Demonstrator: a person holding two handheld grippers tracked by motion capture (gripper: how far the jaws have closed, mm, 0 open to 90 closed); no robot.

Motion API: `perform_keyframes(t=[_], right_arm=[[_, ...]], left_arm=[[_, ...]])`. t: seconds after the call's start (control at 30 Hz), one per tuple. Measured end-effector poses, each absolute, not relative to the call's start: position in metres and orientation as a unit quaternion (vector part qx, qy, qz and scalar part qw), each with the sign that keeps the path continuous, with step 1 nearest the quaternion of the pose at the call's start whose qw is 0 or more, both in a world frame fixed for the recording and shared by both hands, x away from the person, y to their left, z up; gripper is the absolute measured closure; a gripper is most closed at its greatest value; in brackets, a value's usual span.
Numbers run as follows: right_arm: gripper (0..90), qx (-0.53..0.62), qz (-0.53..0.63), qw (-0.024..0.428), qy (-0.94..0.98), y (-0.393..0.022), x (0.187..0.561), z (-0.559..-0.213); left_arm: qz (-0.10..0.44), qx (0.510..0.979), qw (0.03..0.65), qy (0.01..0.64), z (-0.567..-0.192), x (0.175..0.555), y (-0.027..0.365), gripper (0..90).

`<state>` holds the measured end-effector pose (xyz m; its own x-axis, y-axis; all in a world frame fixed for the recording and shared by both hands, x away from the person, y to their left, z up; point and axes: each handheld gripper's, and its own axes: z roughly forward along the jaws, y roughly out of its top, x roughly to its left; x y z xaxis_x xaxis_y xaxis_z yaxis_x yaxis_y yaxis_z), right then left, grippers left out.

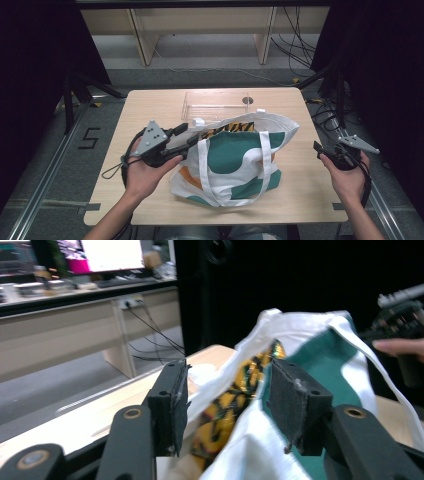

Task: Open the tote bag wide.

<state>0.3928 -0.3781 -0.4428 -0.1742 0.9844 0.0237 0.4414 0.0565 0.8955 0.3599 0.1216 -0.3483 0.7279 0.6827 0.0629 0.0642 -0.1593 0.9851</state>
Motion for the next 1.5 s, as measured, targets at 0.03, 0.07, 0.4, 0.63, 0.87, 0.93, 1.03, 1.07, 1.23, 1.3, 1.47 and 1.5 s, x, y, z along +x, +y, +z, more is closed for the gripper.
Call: perform_keyframes(t=[0.03,0.07,0.4,0.63,0.87,0.93,1.03,1.07,1.23,1.3,1.47,1.5], right_arm=[[45.2,0.551,0.41,0.331,0.647,-0.378,0.393,-0.443],[45.1,0.55,0.409,0.331,0.648,-0.378,0.393,-0.443],[44.8,0.569,0.411,0.322,0.635,-0.375,0.391,-0.443],[44.4,0.554,0.408,0.328,0.647,-0.378,0.393,-0.444],[44.3,0.575,0.411,0.313,0.634,-0.374,0.392,-0.444],[44.3,0.576,0.411,0.313,0.634,-0.374,0.392,-0.444],[44.3,0.571,0.411,0.317,0.636,-0.375,0.392,-0.444],[44.2,0.567,0.408,0.321,0.64,-0.375,0.393,-0.445],[44.2,0.565,0.408,0.321,0.641,-0.375,0.393,-0.446],[44.2,0.574,0.41,0.31,0.638,-0.374,0.392,-0.445],[44.1,0.569,0.409,0.315,0.64,-0.375,0.393,-0.445],[44.1,0.571,0.407,0.313,0.64,-0.375,0.392,-0.445]], left_arm=[[0.258,0.72,0.591,0.256,-0.348,0.362,0.116,50.9],[0.258,0.72,0.591,0.256,-0.348,0.362,0.116,51.5],[0.233,0.77,0.55,0.223,-0.35,0.381,0.069,52.9],[0.207,0.805,0.516,0.205,-0.351,0.398,0.049,55.4],[0.198,0.815,0.504,0.205,-0.354,0.405,0.045,58.0],[0.199,0.821,0.497,0.199,-0.355,0.406,0.044,61.9],[0.202,0.824,0.493,0.193,-0.355,0.404,0.044,67.5],[0.208,0.827,0.488,0.185,-0.354,0.403,0.044,73.1],[0.192,0.837,0.483,0.167,-0.343,0.388,0.045,87.1],[0.188,0.838,0.484,0.165,-0.341,0.385,0.045,87.4],[0.153,0.841,0.491,0.166,-0.339,0.37,0.045,87.4],[0.153,0.841,0.491,0.166,-0.339,0.37,0.045,87.4]])
